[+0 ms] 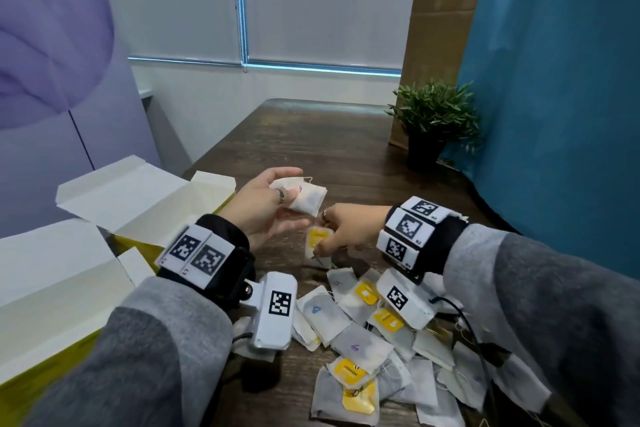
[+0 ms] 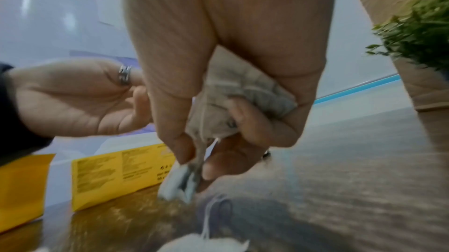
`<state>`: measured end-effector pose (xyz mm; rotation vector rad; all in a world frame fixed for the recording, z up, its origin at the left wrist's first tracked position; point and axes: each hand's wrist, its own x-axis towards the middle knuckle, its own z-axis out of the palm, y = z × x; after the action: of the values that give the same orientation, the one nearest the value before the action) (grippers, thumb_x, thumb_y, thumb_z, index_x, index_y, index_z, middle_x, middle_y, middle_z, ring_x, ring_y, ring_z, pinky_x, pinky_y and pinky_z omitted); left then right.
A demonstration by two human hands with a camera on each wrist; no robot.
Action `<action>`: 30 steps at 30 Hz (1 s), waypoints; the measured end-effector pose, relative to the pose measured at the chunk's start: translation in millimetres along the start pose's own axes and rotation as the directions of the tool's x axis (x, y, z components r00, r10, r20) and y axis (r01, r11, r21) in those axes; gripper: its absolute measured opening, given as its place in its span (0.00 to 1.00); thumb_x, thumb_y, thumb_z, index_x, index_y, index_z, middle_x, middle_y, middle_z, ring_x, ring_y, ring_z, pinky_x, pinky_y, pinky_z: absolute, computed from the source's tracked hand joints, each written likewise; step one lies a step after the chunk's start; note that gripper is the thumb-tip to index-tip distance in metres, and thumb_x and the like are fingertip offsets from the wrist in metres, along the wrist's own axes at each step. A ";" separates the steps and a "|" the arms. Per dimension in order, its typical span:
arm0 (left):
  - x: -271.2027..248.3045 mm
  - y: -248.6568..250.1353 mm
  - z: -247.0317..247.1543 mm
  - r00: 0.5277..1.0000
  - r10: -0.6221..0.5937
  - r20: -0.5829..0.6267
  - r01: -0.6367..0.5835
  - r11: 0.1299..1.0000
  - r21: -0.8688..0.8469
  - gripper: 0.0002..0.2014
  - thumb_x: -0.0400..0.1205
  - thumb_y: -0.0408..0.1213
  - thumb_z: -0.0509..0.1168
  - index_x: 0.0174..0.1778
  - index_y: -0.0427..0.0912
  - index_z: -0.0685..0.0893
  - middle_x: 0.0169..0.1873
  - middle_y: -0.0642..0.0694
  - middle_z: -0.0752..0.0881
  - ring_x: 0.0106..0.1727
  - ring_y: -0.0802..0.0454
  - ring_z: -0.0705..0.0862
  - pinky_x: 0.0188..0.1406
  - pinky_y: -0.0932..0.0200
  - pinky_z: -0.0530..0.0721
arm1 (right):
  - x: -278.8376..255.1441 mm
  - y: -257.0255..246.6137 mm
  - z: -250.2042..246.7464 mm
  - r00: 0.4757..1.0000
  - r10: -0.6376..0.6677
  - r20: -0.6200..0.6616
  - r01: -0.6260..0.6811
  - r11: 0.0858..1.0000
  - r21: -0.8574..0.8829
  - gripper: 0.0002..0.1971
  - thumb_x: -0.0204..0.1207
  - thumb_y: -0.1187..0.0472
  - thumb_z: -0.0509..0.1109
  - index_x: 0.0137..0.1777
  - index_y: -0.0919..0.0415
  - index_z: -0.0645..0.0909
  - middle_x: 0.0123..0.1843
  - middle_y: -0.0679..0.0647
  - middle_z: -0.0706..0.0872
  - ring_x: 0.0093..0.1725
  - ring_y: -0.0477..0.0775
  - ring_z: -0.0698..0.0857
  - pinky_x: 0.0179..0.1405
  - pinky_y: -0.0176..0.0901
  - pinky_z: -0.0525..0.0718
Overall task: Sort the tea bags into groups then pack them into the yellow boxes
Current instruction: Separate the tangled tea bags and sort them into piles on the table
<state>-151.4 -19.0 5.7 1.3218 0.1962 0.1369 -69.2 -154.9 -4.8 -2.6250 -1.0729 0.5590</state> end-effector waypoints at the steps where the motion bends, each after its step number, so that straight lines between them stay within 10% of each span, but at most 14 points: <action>1: -0.2 -2.5 0.8 1.000 0.006 -0.002 -0.006 1.000 -0.009 0.15 0.84 0.22 0.53 0.49 0.46 0.80 0.48 0.42 0.82 0.36 0.51 0.84 0.27 0.57 0.89 | -2.5 3.9 -4.3 0.999 -0.012 -0.037 0.015 0.997 0.070 0.09 0.74 0.59 0.73 0.40 0.56 0.74 0.35 0.48 0.81 0.25 0.41 0.80 0.21 0.30 0.76; 5: 3.2 -9.7 5.4 1.000 -0.006 -0.006 0.006 0.997 -0.074 0.15 0.84 0.21 0.52 0.50 0.41 0.82 0.52 0.39 0.82 0.41 0.48 0.83 0.28 0.62 0.88 | -21.7 24.2 -23.6 0.935 -0.038 -0.353 0.076 0.993 0.094 0.08 0.72 0.60 0.74 0.39 0.52 0.76 0.35 0.45 0.78 0.32 0.42 0.78 0.33 0.35 0.75; 10: 8.8 -20.1 7.2 0.998 0.020 -0.064 -0.023 0.999 -0.041 0.14 0.80 0.16 0.57 0.44 0.38 0.83 0.52 0.39 0.79 0.34 0.53 0.89 0.35 0.59 0.90 | -47.3 30.9 -29.0 0.548 -0.276 -0.789 0.384 0.922 -0.056 0.05 0.68 0.69 0.72 0.39 0.58 0.83 0.37 0.54 0.76 0.35 0.48 0.75 0.38 0.35 0.71; 13: 7.2 -21.4 9.9 1.000 0.003 -0.008 -0.003 0.999 -0.038 0.17 0.82 0.18 0.53 0.44 0.36 0.85 0.49 0.40 0.83 0.31 0.56 0.89 0.37 0.59 0.90 | -51.7 26.7 -26.2 0.466 -0.357 -0.809 0.470 0.875 -0.115 0.04 0.67 0.67 0.73 0.39 0.58 0.85 0.37 0.56 0.82 0.37 0.53 0.81 0.38 0.39 0.77; 17: 2.9 -15.3 14.7 0.990 -0.061 0.125 0.078 0.987 -0.141 0.11 0.83 0.29 0.58 0.54 0.33 0.84 0.50 0.36 0.88 0.45 0.44 0.90 0.39 0.53 0.90 | -47.6 23.7 -17.5 0.481 -0.412 -0.774 0.483 0.861 -0.158 0.05 0.68 0.67 0.74 0.40 0.56 0.85 0.38 0.54 0.85 0.40 0.55 0.82 0.40 0.52 0.81; 20: 0.9 -14.0 13.7 0.983 -0.041 0.179 0.078 0.976 -0.204 0.15 0.80 0.32 0.64 0.63 0.34 0.81 0.54 0.36 0.87 0.46 0.41 0.89 0.41 0.53 0.90 | -40.3 23.0 -11.9 0.604 -0.401 -0.689 0.437 0.889 -0.135 0.06 0.69 0.62 0.74 0.40 0.49 0.86 0.43 0.45 0.82 0.46 0.50 0.82 0.46 0.54 0.82; 23: 0.8 -19.0 12.4 0.989 0.064 0.135 -0.049 0.993 -0.111 0.20 0.76 0.18 0.64 0.63 0.38 0.81 0.53 0.42 0.86 0.43 0.48 0.89 0.39 0.58 0.90 | -40.0 23.2 -15.9 0.767 -0.303 -0.565 0.417 0.905 0.080 0.10 0.71 0.63 0.75 0.42 0.44 0.86 0.45 0.44 0.82 0.46 0.43 0.83 0.51 0.42 0.82; 27: 5.2 -20.8 7.1 0.985 0.154 0.071 -0.150 0.987 -0.060 0.22 0.73 0.14 0.66 0.54 0.45 0.85 0.56 0.47 0.84 0.52 0.45 0.88 0.43 0.56 0.90 | -48.3 21.3 -26.0 0.854 -0.195 -0.482 0.356 0.895 0.269 0.05 0.75 0.64 0.72 0.46 0.52 0.84 0.40 0.49 0.84 0.35 0.42 0.80 0.38 0.36 0.78; 30: 4.8 -18.6 4.0 0.977 0.207 0.051 -0.209 0.978 0.024 0.25 0.71 0.15 0.69 0.52 0.51 0.86 0.58 0.49 0.83 0.58 0.43 0.86 0.51 0.51 0.89 | -53.3 20.3 -30.7 0.933 0.064 -0.354 0.199 0.727 0.657 0.07 0.81 0.61 0.62 0.53 0.52 0.81 0.41 0.48 0.77 0.32 0.43 0.75 0.30 0.38 0.75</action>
<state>-146.1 -26.3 -11.7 1.3713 0.0181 0.2801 -78.2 -209.6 28.7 -1.9105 -0.6625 0.3461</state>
